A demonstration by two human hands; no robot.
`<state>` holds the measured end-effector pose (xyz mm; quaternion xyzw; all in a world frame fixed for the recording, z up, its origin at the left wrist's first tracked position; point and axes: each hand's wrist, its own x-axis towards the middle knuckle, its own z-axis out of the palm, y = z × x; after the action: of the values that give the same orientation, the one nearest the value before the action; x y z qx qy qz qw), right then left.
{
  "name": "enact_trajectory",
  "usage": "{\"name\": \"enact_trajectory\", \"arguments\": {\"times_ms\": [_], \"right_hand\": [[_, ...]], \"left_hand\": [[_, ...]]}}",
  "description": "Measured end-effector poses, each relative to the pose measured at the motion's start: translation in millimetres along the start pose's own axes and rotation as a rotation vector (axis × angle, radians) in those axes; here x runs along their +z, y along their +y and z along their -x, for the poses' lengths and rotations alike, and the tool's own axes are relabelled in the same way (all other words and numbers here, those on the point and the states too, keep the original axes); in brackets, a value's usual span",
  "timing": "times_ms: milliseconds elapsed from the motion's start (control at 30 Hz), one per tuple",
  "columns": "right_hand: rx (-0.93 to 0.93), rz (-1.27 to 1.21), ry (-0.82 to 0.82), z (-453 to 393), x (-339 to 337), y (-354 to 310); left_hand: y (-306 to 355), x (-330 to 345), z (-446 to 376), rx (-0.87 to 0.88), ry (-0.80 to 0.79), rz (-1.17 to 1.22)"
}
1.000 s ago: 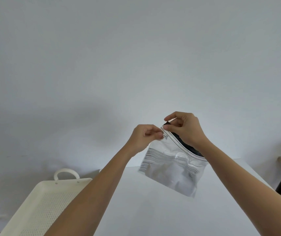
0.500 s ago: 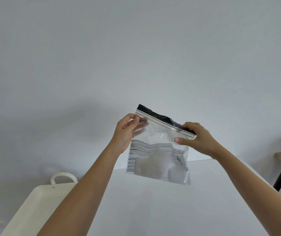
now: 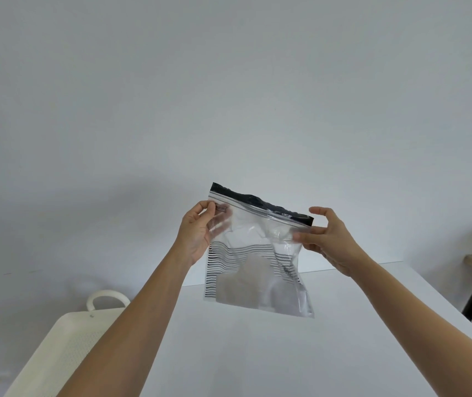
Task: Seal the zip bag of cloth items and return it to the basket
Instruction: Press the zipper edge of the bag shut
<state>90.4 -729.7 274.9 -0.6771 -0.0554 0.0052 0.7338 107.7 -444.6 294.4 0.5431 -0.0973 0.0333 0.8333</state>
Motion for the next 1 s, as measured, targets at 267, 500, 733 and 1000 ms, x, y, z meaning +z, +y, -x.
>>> {"name": "enact_trajectory", "arguments": {"times_ms": [267,500,733,1000], "right_hand": [[-0.183,0.155,0.127,3,20,-6],[-0.280,0.298,0.057,15,48,-10],[-0.280,0.335,-0.018,21,45,-10],[-0.232,0.360,-0.027,23,28,8]], "left_hand": [[16,16,-3,0.311,0.420,-0.541],[23,74,3,0.158,-0.210,-1.050],[17,79,1,0.110,-0.255,-1.004],[32,68,-2,0.154,-0.101,-0.856]]}}
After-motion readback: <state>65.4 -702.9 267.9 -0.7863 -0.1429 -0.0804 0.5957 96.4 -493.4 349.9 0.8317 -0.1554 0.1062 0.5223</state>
